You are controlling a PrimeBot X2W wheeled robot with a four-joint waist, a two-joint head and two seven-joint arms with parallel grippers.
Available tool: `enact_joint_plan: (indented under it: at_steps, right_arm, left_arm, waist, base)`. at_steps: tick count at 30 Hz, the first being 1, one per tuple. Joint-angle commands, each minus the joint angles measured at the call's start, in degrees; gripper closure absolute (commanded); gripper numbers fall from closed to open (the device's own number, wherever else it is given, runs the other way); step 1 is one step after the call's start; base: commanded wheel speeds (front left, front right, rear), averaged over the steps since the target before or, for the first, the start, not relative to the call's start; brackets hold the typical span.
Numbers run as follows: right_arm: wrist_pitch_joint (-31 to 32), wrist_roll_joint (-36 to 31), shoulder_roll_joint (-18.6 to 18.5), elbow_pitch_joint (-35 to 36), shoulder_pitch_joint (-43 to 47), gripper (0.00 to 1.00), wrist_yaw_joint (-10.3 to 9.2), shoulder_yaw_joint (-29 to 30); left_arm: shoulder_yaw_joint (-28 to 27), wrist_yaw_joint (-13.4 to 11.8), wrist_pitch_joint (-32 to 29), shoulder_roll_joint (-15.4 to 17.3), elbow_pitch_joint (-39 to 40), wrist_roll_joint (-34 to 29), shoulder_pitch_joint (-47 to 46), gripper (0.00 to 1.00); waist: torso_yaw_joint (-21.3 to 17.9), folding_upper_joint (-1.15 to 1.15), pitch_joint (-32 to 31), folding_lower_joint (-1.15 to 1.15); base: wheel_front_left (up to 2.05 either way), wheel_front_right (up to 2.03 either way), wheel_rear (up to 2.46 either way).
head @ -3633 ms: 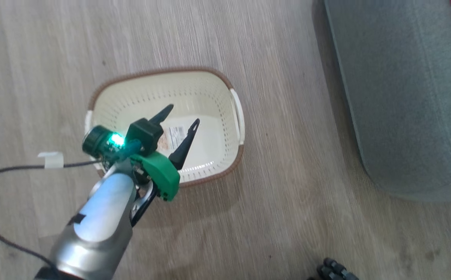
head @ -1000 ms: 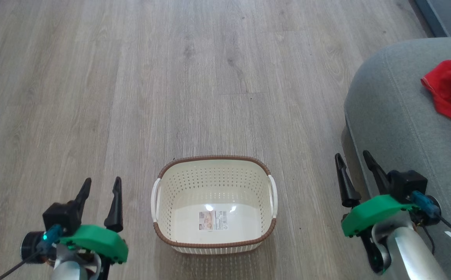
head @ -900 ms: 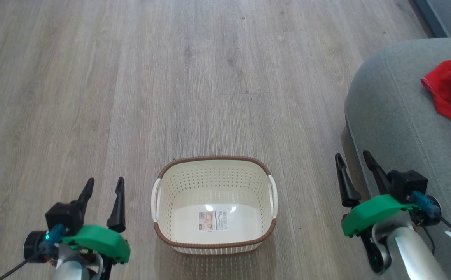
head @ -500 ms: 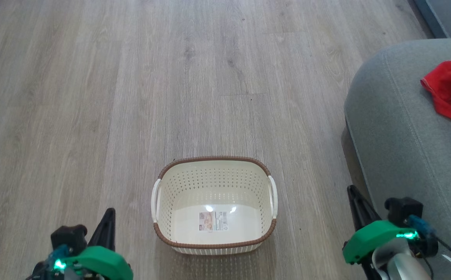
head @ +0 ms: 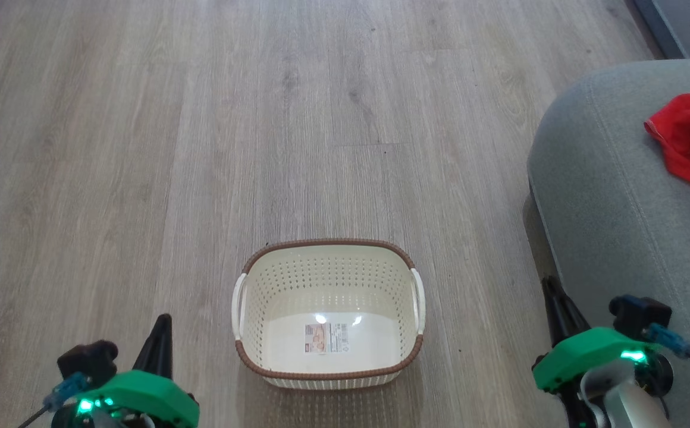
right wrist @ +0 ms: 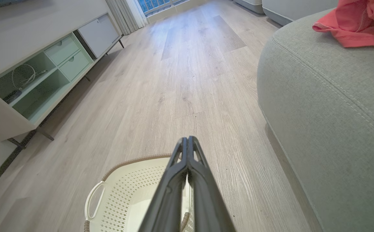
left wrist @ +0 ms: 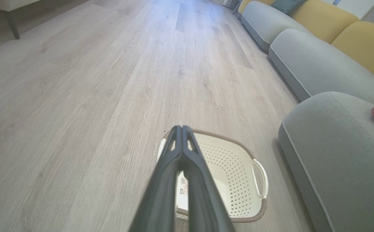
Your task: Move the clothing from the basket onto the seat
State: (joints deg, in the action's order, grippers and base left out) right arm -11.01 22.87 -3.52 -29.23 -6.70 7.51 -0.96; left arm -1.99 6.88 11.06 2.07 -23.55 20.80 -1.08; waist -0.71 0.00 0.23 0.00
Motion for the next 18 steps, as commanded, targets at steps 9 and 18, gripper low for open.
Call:
enact_joint_plan:
  at_steps: [9,18]
  right_arm:
    - [1.55,6.9,0.14,3.3,-2.12,1.0,0.0,0.83]
    - [3.03,12.72,0.19,4.42,-1.88,1.0,-0.01,1.44]
  left_arm:
    - [-0.99,0.14,-1.71,0.33,2.74,7.07,-2.84,1.0]
    - [-1.32,0.18,-3.18,0.37,3.37,13.07,-3.05,1.0]
  waist:
    - [0.07,0.0,0.0,0.0]
    - [0.13,0.0,-0.01,0.0]
  base:
    - [0.0,0.0,0.0]
    - [0.0,0.0,0.0]
